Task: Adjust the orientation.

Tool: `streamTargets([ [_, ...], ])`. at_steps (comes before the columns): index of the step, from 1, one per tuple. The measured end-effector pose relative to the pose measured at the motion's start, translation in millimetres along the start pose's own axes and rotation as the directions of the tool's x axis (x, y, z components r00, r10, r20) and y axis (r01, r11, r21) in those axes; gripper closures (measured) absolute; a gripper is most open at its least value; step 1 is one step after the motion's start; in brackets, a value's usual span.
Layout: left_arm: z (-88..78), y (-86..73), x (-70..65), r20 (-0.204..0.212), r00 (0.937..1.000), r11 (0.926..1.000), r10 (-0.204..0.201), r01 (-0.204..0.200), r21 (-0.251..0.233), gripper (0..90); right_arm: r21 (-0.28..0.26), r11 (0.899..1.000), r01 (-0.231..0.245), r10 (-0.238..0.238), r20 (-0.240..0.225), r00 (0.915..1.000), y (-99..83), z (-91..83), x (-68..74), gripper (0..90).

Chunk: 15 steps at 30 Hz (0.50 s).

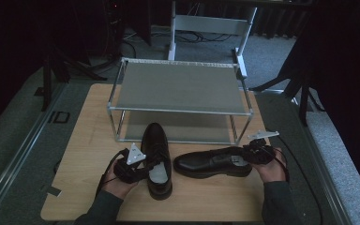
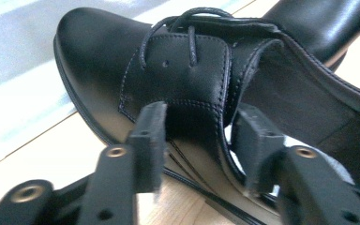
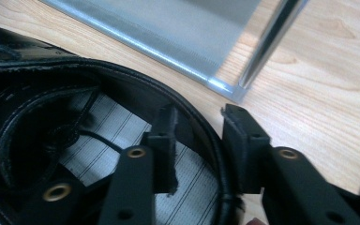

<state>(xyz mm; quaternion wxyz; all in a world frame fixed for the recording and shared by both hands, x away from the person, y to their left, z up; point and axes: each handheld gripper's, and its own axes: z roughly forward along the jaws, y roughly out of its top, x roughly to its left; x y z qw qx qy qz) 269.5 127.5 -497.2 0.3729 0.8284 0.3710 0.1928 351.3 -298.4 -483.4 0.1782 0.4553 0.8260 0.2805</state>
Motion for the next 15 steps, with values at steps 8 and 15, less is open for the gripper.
streamTargets([
  [8, -3.5, 4.2, -8.3, 0.017, 0.9997, 0.9998, -0.016, 0.017, -0.015, 79.8, -0.014, 0.995, -0.096, 0.097, 0.014, 0.9952, -12.6, -8.2, -2.8, 75.2],
  [15, -11.0, 0.5, -13.3, 0.047, 0.9954, 0.9965, -0.083, 0.083, 0.003, 79.8, -0.050, 0.980, -0.190, 0.193, 0.042, 0.9804, -27.8, -16.9, -2.4, 78.8],
])
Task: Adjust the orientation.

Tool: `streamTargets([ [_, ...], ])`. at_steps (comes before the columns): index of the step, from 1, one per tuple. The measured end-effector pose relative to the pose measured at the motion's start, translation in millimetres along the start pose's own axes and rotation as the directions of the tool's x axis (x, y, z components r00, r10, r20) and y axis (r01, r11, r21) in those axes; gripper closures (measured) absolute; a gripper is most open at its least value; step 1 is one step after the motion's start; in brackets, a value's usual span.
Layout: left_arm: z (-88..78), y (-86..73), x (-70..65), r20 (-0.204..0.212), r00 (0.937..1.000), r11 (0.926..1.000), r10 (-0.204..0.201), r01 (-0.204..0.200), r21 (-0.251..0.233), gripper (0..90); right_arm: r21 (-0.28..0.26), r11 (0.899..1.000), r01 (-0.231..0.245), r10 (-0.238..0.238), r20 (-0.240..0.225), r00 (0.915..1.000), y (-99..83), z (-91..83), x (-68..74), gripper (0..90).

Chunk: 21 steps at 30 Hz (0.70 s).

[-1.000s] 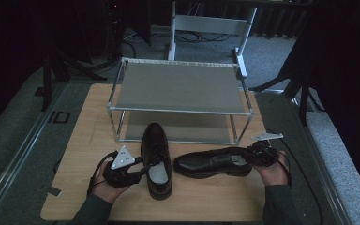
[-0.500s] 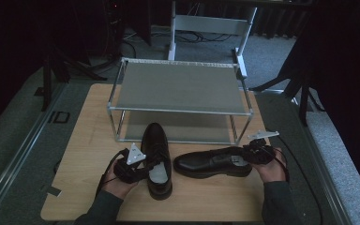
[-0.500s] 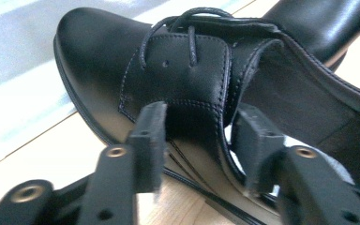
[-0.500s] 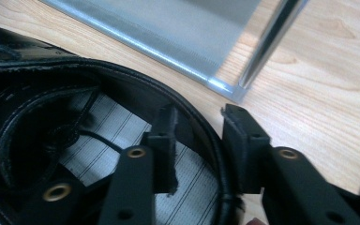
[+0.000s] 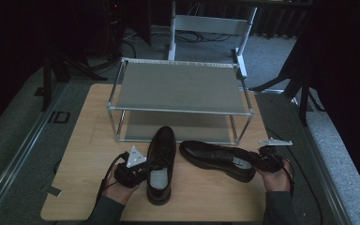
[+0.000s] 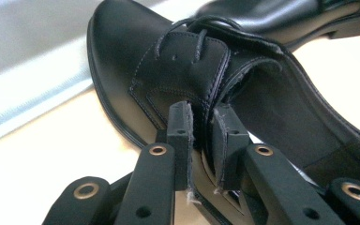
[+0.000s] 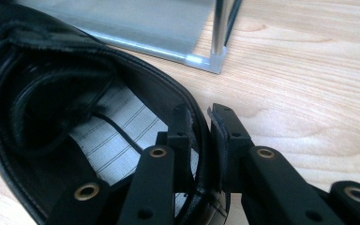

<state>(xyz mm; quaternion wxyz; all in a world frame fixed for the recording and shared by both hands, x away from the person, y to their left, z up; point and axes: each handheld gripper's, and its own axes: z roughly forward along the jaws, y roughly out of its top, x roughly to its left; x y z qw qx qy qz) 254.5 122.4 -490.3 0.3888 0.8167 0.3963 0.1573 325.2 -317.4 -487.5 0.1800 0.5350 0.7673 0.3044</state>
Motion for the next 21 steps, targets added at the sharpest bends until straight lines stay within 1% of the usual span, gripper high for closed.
streamTargets([
  [1, 0.0, 0.0, 0.0, 0.000, 1.0000, 1.0000, 0.000, 0.000, 0.000, 79.9, -0.002, 1.000, -0.004, 0.004, 0.005, 1.0000, -0.1, 0.0, 0.6, 78.8],
  [2, -1.1, -0.7, -4.3, 0.019, 0.9998, 1.0000, 0.008, -0.008, 0.005, 79.8, -0.001, 1.000, -0.004, 0.004, 0.012, 0.9999, 0.0, 0.1, 1.4, 79.0],
  [3, -1.2, -0.9, -6.4, 0.033, 0.9994, 1.0000, 0.001, -0.002, 0.005, 79.8, -0.003, 1.000, -0.006, 0.006, 0.016, 0.9999, 0.1, -0.3, 2.3, 79.0],
  [4, -1.7, -0.8, -8.7, 0.037, 0.9993, 1.0000, -0.005, 0.005, 0.007, 79.7, -0.005, 1.000, -0.010, 0.010, 0.020, 0.9998, -0.2, -0.9, 3.6, 79.1],
  [6, -2.2, -0.6, -13.3, 0.034, 0.9994, 0.9999, -0.011, 0.011, 0.010, 79.7, -0.013, 1.000, -0.023, 0.023, 0.027, 0.9994, -1.1, -2.5, 5.8, 79.0],
  [7, -2.2, -0.6, -13.3, 0.034, 0.9994, 0.9999, -0.011, 0.011, 0.010, 79.6, -0.013, 1.000, -0.023, 0.023, 0.027, 0.9994, -1.1, -2.5, 5.8, 79.0],
  [8, -2.8, -0.7, -14.9, 0.033, 0.9994, 0.9998, -0.015, 0.014, 0.012, 79.6, -0.017, 0.999, -0.033, 0.033, 0.040, 0.9986, -1.6, -3.2, 7.6, 79.0],
  [9, -3.3, -1.2, -16.4, 0.034, 0.9992, 0.9997, -0.022, 0.021, 0.012, 79.6, -0.017, 0.999, -0.033, 0.033, 0.040, 0.9986, -1.6, -3.2, 7.6, 79.0],
  [10, -4.7, -2.3, -18.9, 0.037, 0.9989, 0.9995, -0.030, 0.029, 0.013, 79.4, -0.023, 0.999, -0.043, 0.044, 0.055, 0.9975, -2.3, -2.9, 9.3, 79.0],
  [12, -6.2, -3.9, -22.5, 0.040, 0.9991, 0.9999, -0.012, 0.012, -0.001, 78.7, -0.028, 0.998, -0.053, 0.055, 0.058, 0.9968, -2.9, -2.9, 9.6, 78.9],
  [13, -6.2, -3.9, -22.5, 0.040, 0.9991, 0.9999, -0.012, 0.012, -0.001, 78.0, -0.030, 0.998, -0.054, 0.056, 0.058, 0.9968, -3.2, -3.0, 9.9, 78.8],
  [14, -7.3, -5.2, -21.9, 0.042, 0.9991, 1.0000, 0.006, -0.006, -0.005, 76.7, -0.030, 0.998, -0.050, 0.051, 0.058, 0.9970, -3.2, -3.3, 10.3, 78.7],
  [15, -9.4, -6.5, -18.8, 0.070, 0.9975, 0.9996, -0.003, 0.005, -0.027, 73.4, -0.026, 0.999, -0.042, 0.043, 0.056, 0.9975, -2.9, -4.0, 10.5, 78.5],
  [16, -12.7, -7.7, -14.9, 0.105, 0.9943, 0.9984, -0.021, 0.027, -0.050, 69.9, -0.020, 0.999, -0.034, 0.035, 0.050, 0.9982, -2.7, -4.7, 10.1, 78.2],
  [17, -16.4, -8.4, -12.1, 0.118, 0.9923, 0.9965, -0.037, 0.046, -0.069, 65.1, -0.017, 0.999, -0.030, 0.031, 0.042, 0.9986, -2.9, -5.4, 9.6, 77.3],
  [18, -20.6, -8.9, -10.3, 0.113, 0.9928, 0.9949, -0.038, 0.048, -0.088, 59.0, -0.019, 0.999, -0.026, 0.026, 0.033, 0.9991, -3.6, -5.8, 8.8, 76.0],
  [19, -20.6, -8.9, -10.3, 0.113, 0.9928, 0.9949, -0.038, 0.048, -0.088, 55.6, -0.022, 1.000, -0.022, 0.023, 0.024, 0.9994, -4.4, -6.0, 7.9, 74.7],
  [20, -29.1, -10.0, -7.4, 0.099, 0.9947, 0.9932, -0.028, 0.038, -0.110, 54.1, -0.025, 0.999, -0.027, 0.027, 0.012, 0.9996, -5.2, -6.4, 6.8, 73.3],
  [21, -32.3, -11.1, -5.5, 0.094, 0.9953, 0.9930, -0.021, 0.032, -0.114, 53.6, -0.033, 0.999, -0.033, 0.033, -0.001, 0.9995, -6.0, -7.1, 5.8, 71.5],
])
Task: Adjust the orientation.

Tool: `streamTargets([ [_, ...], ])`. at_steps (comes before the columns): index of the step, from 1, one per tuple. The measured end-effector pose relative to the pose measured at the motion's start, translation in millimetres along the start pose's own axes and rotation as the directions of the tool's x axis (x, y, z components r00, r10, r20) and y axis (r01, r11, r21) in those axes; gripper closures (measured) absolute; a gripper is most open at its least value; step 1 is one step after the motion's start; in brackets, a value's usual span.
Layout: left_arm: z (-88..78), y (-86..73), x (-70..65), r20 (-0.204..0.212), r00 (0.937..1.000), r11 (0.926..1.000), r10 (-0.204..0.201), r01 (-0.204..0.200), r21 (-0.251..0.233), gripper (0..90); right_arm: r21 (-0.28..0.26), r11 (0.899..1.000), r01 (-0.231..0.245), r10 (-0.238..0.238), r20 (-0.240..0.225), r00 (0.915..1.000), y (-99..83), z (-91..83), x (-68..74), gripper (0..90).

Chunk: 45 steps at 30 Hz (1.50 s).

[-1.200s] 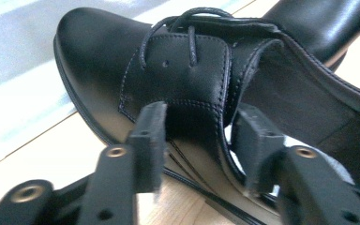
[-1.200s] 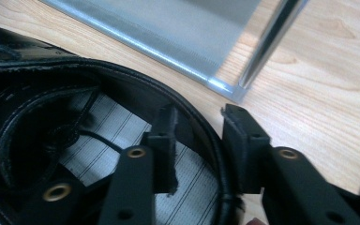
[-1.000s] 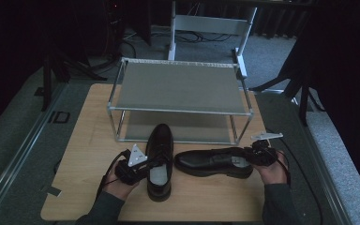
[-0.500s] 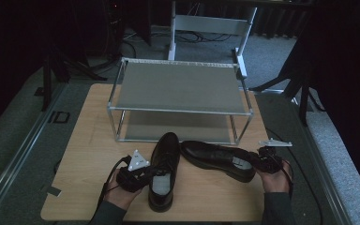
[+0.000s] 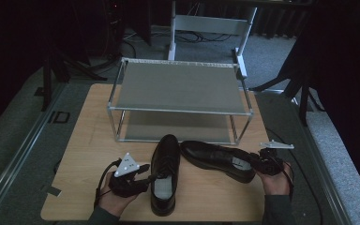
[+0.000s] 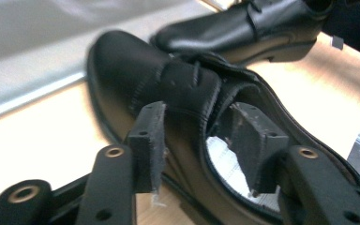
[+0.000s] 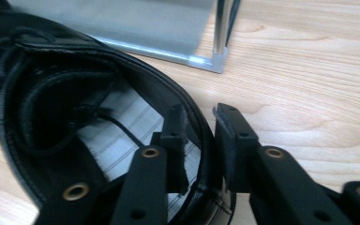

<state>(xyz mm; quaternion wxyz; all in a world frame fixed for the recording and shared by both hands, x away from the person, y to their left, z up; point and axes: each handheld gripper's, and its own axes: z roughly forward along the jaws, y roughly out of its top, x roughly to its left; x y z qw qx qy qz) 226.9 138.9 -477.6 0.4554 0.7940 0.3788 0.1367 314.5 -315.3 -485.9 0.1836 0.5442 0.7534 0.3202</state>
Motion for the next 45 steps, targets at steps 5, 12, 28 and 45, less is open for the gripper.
streamTargets([
  [5, -4.8, -9.3, 9.2, -0.034, 0.9994, 0.9998, -0.002, 0.002, 0.021, 55.9, -0.020, 1.000, 0.005, -0.005, -0.025, 0.9997, -0.5, -4.1, -2.5, 70.5],
  [12, 19.3, -39.8, 11.2, -0.012, 0.9998, 0.9843, 0.015, -0.012, 0.176, 64.0, -0.013, 1.000, 0.020, -0.020, -0.016, 0.9997, 0.3, -4.8, -3.0, 74.1],
  [28, 85.3, -21.6, -52.0, 0.221, 0.9640, 0.9617, 0.147, -0.192, 0.196, 69.8, -0.002, 1.000, 0.025, -0.025, -0.005, 0.9997, 1.5, -5.4, 1.4, 78.7],
  [45, 89.4, -19.0, -58.7, 0.260, 0.9473, 0.9607, 0.187, -0.232, 0.153, 66.4, 0.005, 0.999, 0.033, -0.033, -0.095, 0.9950, 3.5, 2.6, 25.8, 78.5],
])
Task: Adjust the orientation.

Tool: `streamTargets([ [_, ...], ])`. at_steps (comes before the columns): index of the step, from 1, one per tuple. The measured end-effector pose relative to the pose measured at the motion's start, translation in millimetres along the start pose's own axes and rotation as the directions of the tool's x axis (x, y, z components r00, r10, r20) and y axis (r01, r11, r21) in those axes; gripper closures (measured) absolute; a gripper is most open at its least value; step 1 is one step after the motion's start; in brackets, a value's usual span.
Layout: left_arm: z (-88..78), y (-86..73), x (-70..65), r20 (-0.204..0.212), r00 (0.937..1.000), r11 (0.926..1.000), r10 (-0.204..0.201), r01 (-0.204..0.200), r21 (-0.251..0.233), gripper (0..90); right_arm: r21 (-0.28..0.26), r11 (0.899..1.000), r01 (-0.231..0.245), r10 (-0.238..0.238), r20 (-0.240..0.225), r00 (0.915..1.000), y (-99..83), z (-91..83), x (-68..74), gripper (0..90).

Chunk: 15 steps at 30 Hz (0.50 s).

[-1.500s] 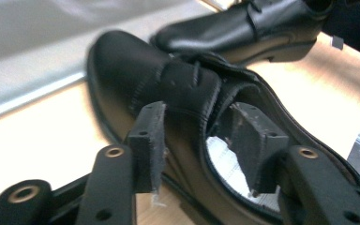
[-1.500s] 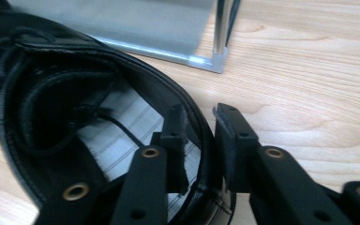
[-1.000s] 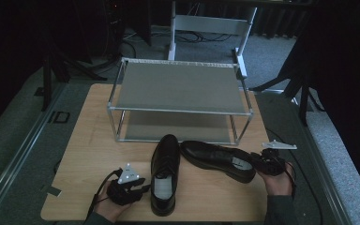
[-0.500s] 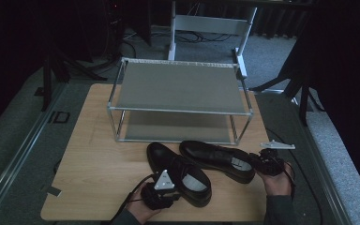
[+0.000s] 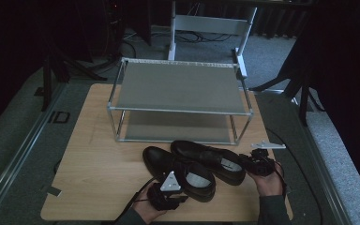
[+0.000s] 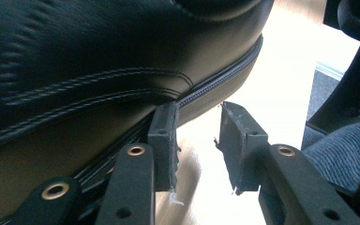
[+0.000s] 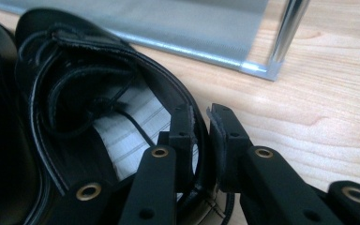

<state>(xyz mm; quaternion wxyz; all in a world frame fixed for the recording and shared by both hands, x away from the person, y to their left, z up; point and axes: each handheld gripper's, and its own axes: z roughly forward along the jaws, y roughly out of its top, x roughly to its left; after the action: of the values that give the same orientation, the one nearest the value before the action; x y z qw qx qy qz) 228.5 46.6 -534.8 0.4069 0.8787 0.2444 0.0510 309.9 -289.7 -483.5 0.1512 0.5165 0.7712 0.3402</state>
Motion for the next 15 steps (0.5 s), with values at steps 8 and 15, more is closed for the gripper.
streamTargets([
  [8, -63.0, -19.0, 42.0, -0.175, 0.9753, 0.9868, -0.135, 0.116, -0.113, 60.6, -0.116, 0.988, 0.099, -0.093, 0.048, 0.9945, 2.7, -25.6, 35.0, 60.6],
  [15, -83.5, -31.0, 68.8, -0.277, 0.9351, 0.9708, -0.221, 0.184, -0.154, 58.7, -0.095, 0.973, 0.212, -0.225, -0.150, 0.9628, 5.3, -15.8, 82.2, 62.4],
])
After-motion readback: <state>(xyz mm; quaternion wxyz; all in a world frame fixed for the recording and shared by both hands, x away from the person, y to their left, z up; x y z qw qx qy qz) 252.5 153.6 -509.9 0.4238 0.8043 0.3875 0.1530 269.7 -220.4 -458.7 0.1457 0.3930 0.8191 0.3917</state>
